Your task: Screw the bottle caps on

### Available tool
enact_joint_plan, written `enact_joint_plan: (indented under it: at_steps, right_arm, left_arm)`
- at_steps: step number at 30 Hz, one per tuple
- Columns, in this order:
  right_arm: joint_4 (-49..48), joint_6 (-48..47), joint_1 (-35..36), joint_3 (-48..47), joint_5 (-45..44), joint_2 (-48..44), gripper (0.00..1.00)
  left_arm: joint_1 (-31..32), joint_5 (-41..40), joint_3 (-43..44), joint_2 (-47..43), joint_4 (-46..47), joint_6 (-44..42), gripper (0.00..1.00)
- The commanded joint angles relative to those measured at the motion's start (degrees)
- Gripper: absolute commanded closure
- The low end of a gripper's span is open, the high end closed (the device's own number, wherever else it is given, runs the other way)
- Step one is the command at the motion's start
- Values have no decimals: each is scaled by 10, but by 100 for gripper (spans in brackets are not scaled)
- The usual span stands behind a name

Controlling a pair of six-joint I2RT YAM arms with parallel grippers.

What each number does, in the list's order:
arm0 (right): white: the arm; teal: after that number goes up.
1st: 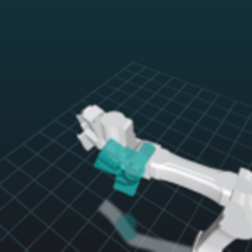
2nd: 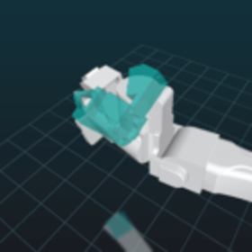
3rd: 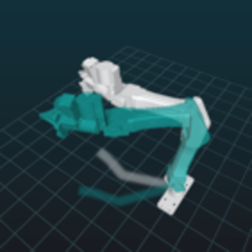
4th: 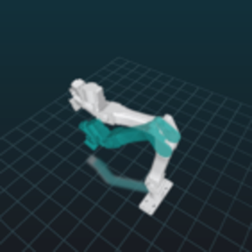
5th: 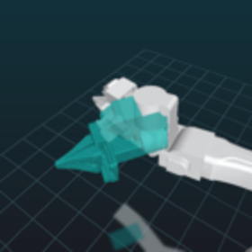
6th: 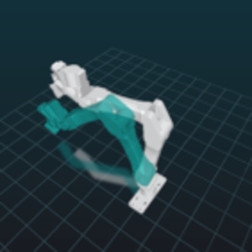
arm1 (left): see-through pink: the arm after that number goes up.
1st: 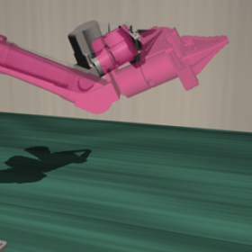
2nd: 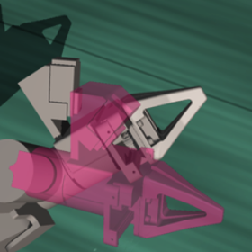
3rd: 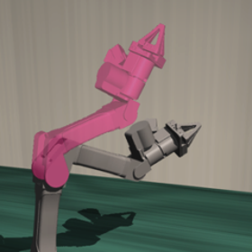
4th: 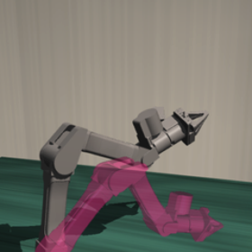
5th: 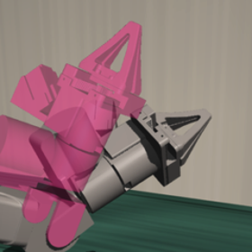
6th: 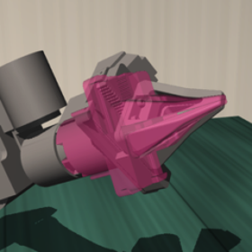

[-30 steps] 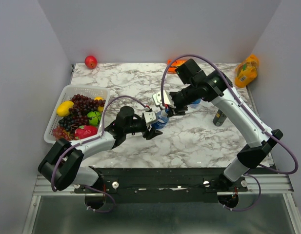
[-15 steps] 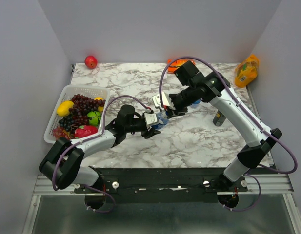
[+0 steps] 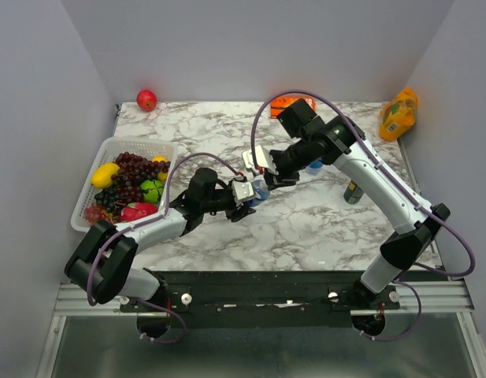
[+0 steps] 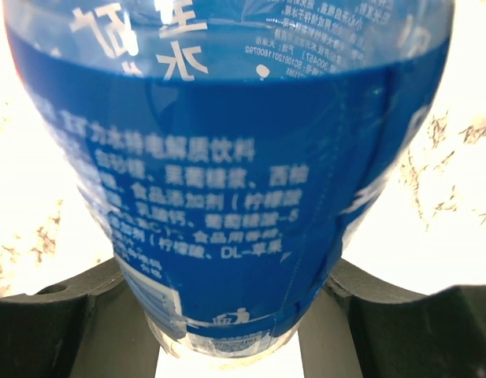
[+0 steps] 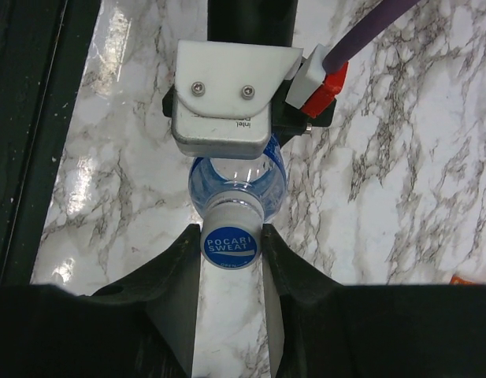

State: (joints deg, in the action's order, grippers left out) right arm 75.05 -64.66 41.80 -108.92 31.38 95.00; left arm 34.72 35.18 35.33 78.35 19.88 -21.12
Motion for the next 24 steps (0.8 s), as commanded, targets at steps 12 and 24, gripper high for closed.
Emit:
enact_joint_plan:
  at_steps: [12, 24]
  right_arm:
    - [101, 227, 6, -25, -16, 95, 67]
    - [123, 328, 2, -52, -18, 153, 59]
  left_arm:
    - [-1, -65, -3, 2, 191, 136, 100]
    - [0, -107, -35, 3, 244, 158, 100]
